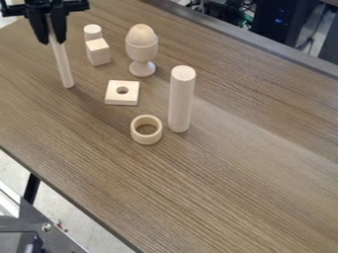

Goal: Remove the cylinder from the square block hole and put on the left side

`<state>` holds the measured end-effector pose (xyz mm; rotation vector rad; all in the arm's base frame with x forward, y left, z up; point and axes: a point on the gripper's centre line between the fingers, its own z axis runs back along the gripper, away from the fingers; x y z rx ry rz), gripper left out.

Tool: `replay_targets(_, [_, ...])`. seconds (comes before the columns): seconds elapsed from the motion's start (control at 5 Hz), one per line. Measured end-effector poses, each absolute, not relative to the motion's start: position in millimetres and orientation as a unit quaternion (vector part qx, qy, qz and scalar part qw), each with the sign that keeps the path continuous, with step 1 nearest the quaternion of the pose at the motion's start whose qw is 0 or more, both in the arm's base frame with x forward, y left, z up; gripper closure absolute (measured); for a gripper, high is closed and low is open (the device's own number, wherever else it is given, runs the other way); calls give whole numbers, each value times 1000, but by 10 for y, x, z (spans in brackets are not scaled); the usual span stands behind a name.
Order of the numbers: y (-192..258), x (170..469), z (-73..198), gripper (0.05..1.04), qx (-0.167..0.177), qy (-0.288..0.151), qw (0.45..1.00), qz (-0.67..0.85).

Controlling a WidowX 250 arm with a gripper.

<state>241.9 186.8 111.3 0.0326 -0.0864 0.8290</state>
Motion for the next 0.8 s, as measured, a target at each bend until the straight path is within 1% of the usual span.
replay_targets(0.2, [1878, 2417, 1117, 860, 19, -42, 916, 399])
replay_targets(0.4, [1882, 2411, 1116, 807, 19, -41, 916, 399])
replay_targets(0.6, [1873, 2403, 1107, 525, 19, -37, 916, 400])
replay_targets(0.8, [1874, 2401, 1115, 214, 18, -37, 916, 400])
